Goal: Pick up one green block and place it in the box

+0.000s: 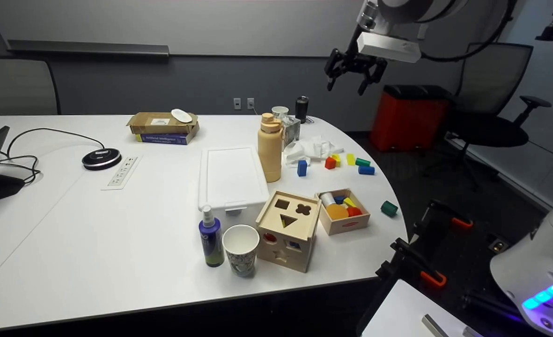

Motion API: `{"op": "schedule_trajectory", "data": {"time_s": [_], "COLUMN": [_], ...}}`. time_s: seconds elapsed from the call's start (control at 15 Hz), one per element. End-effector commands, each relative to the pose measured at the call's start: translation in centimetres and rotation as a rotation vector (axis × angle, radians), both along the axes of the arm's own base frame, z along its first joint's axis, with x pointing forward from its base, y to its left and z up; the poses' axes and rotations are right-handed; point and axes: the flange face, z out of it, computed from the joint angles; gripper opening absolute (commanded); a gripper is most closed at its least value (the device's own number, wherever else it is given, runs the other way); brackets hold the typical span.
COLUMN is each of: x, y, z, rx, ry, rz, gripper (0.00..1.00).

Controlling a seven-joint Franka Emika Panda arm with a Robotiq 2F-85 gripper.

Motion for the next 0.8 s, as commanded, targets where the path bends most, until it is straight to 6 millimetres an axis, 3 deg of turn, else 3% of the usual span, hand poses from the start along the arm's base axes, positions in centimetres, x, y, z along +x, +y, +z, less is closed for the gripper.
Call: {"op": "schedule_trajectory", "data": {"time_s": [0.0, 0.2, 0.33, 0.53, 0.73], "x": [2.8, 3.4, 4.0, 4.9, 5.1], "y": [-5.4, -9.8, -12.0, -14.3, -15.3], "z": [-5.4, -8.6, -10.2, -12.5, -15.2], "rx": [0.003, -0.044, -0.105, -0.208, -0.275], "ry": [0.005, 0.096, 0.152, 0.252, 0.389], "rz": [-0.197, -0.354, -0.367, -0.310, -0.217], "gripper": [1.00, 1.00, 1.00, 1.00, 1.00]}}
